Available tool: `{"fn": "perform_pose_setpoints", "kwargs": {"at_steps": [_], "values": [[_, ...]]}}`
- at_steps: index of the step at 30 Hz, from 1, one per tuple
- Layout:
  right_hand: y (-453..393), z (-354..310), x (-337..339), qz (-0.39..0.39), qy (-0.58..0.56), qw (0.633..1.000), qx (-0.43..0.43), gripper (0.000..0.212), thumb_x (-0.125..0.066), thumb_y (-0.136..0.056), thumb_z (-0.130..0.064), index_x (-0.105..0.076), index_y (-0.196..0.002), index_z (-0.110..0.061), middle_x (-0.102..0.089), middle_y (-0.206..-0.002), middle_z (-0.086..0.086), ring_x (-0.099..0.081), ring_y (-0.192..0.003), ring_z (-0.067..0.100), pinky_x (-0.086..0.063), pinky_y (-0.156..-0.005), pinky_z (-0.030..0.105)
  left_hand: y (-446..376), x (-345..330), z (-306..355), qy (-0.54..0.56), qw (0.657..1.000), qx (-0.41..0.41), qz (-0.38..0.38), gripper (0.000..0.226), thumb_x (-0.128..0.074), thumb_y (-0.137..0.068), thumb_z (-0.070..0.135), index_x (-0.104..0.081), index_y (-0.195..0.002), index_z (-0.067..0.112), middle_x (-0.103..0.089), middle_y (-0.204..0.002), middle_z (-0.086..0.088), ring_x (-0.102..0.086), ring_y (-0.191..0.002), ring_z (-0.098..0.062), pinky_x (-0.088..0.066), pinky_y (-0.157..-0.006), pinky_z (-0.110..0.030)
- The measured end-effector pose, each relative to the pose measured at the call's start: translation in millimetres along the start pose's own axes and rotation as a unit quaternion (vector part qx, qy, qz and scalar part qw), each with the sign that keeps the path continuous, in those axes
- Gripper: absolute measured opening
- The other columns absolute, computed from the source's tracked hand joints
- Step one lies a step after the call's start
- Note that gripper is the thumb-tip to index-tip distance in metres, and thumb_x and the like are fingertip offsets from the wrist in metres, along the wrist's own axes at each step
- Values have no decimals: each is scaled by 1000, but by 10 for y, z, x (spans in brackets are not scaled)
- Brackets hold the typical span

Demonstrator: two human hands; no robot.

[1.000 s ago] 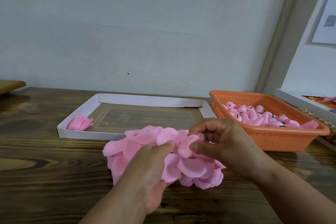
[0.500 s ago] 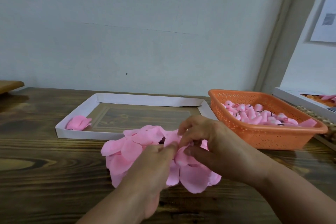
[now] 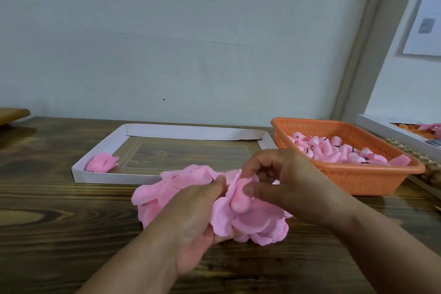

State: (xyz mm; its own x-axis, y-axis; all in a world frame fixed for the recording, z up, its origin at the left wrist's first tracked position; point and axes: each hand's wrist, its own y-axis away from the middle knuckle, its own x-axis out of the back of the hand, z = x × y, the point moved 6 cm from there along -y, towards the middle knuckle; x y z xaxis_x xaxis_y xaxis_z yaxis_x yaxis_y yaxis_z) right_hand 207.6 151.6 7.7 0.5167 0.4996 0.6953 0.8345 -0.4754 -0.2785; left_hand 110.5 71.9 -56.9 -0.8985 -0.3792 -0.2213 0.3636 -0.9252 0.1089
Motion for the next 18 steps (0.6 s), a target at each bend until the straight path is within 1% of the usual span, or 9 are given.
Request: {"fn": "perform_pose_setpoints", "kwargs": {"at_steps": [2, 3, 4, 7, 9, 11, 14, 16, 18], "values": [[1, -10, 3, -1, -7, 1000, -3, 16, -71, -78, -6, -66, -76, -21, -62, -77, 21, -49, -62, 17, -44, -58, 36, 9, -3, 4, -6, 1000, 4, -12, 18, -55, -93, 13, -71, -88, 5, -68, -92, -24, -61, -86, -39, -50, -93, -54], [-1, -6, 6, -1, -13, 1000, -6, 16, -71, -79, -6, -66, -76, -22, -63, -77, 20, -49, -62, 17, -44, -58, 35, 18, -29, 16, -15, 999, 1, -28, 12, -61, -85, 9, -72, -84, 5, -67, -91, -25, -61, -84, -37, -51, -87, -47], [-3, 1, 10, 0, -20, 1000, -12, 17, -71, -79, -6, -66, -76, -22, -63, -76, 20, -49, -61, 17, -43, -57, 34, 31, -55, 29, -20, 999, -5, -43, 9, -64, -78, 7, -73, -81, 6, -67, -90, -25, -61, -83, -36, -50, -84, -46], [-2, 36, 19, 4, -59, 998, -31, 15, -71, -79, -4, -64, -74, -17, -59, -64, 19, -48, -56, 19, -39, -54, 34, 19, -67, 11, 8, 999, -6, -53, 13, -61, -86, 2, -73, -83, 4, -66, -101, -33, -61, -91, -41, -43, -97, -57], [3, 43, 20, 10, -79, 996, -42, 13, -71, -78, -3, -63, -74, -13, -61, -60, 15, -53, -54, 20, -42, -53, 34, -5, -45, -22, 29, 998, -3, -47, 15, -58, -89, 4, -72, -85, 2, -66, -104, -33, -62, -98, -44, -43, -100, -60], [3, 44, 23, 24, -90, 994, -49, 14, -72, -77, -2, -62, -73, -12, -64, -57, 8, -60, -55, 19, -49, -54, 33, -21, -30, -55, 43, 998, 1, -39, 18, -62, -81, 10, -74, -84, -2, -69, -100, -29, -65, -95, -41, -49, -95, -55], [-5, 46, 16, 47, -110, 991, -53, 16, -72, -76, 2, -61, -75, -10, -63, -61, 8, -61, -56, 21, -55, -59, 37, -27, -20, -98, 56, 998, 9, -25, 30, -66, -69, 16, -72, -86, -8, -70, -97, -26, -68, -86, -36, -55, -85, -45], [-3, 76, -12, 37, -151, 986, -60, 19, -70, -76, 6, -62, -86, -8, -63, -68, 10, -61, -59, 25, -55, -60, 38, -20, -26, -104, 54, 998, 10, -23, 29, -68, -68, 17, -73, -87, -5, -71, -94, -24, -69, -82, -35, -57, -81, -43], [10, 131, -37, 7, -222, 972, -76, 30, -68, -76, 11, -62, -100, -5, -64, -72, 11, -61, -59, 27, -54, -60, 34, -12, -17, -91, 51, 998, 7, -24, 21, -68, -70, 16, -74, -81, -1, -72, -87, -20, -69, -79, -32, -60, -73, -40]]}}
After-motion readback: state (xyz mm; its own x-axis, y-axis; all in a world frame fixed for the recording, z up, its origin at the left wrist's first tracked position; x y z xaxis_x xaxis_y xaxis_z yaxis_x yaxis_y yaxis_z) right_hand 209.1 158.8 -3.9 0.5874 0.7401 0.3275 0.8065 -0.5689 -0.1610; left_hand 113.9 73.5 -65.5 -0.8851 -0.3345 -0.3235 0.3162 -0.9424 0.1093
